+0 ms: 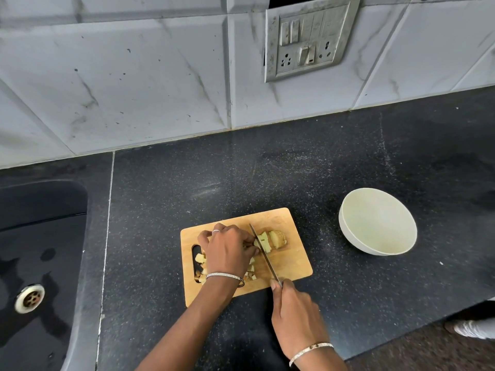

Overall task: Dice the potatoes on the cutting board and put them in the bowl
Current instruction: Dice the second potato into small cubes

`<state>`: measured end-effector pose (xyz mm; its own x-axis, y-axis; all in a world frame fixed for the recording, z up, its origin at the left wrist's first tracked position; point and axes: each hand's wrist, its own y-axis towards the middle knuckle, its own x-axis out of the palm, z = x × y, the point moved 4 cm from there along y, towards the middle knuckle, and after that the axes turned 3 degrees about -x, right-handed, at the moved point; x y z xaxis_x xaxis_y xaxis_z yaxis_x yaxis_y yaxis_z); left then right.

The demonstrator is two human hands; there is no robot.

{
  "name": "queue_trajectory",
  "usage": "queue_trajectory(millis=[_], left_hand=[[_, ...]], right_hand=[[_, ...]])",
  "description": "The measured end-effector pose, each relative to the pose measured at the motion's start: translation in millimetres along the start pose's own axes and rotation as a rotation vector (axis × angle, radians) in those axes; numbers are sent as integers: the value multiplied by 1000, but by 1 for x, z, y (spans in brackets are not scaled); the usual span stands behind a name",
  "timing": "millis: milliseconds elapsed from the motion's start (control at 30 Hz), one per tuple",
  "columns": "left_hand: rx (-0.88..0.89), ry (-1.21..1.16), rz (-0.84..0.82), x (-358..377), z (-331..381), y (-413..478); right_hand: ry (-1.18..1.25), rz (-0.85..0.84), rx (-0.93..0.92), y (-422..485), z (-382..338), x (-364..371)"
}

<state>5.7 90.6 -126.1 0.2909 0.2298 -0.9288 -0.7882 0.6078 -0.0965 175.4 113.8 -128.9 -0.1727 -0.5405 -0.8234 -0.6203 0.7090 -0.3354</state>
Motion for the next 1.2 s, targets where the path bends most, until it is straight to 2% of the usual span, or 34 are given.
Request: queue_trajectory(millis=[133, 467, 733, 1033, 1200], left_hand=[[-9, -22, -25, 1, 0, 1], [-28, 15, -14, 0, 0, 2], [-17, 3, 20, -2, -4, 9], [-33, -19, 36, -14, -6, 4], [-34, -85, 19, -13, -8, 4]], right_hand=[[13, -11, -1, 6, 2, 2], [-132, -44, 55, 14, -12, 2], [-180, -85, 81, -18, 3, -8], [-135, 74, 43, -8, 8, -16], [-122, 100, 48, -2, 6, -15]])
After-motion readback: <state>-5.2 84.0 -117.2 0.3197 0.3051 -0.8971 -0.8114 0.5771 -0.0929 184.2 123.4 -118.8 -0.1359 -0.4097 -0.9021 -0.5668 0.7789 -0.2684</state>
